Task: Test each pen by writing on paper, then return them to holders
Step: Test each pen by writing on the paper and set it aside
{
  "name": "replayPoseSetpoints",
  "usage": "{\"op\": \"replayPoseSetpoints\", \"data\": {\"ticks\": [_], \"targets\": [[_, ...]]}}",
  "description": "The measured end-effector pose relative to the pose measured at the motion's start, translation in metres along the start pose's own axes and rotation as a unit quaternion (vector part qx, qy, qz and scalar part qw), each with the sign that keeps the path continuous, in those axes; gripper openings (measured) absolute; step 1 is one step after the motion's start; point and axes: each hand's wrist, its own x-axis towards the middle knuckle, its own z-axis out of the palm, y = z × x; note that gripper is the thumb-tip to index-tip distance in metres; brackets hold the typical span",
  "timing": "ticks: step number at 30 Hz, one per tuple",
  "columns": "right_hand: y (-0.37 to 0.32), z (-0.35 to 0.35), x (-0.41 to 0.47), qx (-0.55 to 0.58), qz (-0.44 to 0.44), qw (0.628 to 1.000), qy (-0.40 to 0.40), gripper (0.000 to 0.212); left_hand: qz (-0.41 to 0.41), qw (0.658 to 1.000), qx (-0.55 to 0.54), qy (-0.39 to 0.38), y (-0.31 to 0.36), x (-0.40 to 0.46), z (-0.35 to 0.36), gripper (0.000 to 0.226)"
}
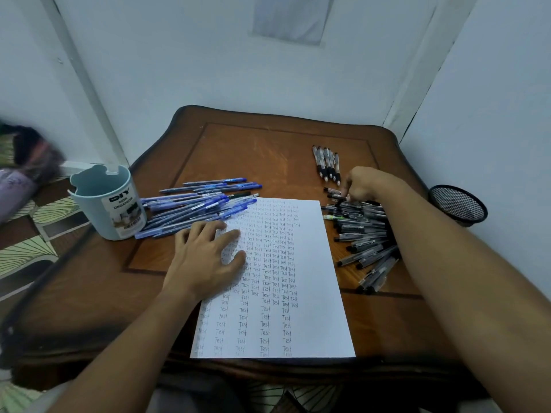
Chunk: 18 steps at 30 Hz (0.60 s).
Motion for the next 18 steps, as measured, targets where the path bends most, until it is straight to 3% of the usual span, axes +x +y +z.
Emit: {"op": "replayPoseSetpoints", "data": {"ticks": [8, 13, 18], "targets": [[0.004, 0.000, -0.001, -0.026, -0.030, 0.999, 0.013, 0.020, -0.002, 1.000, 0.003, -0.002, 0.001, 0.000, -0.001, 0.073], [-0.003, -0.010, -0.010, -0.010, -0.085, 0.992, 0.090, 0.031, -0.004, 1.000, -0.001, -0.002, 0.000, 0.000, 0.000, 0.073], [-0.015, -0.008, -0.025, 0.079, -0.152, 0.971, 0.164, 0.035, -0.003, 1.000, 0.003, -0.003, 0.000, 0.000, 0.000, 0.073]]}}
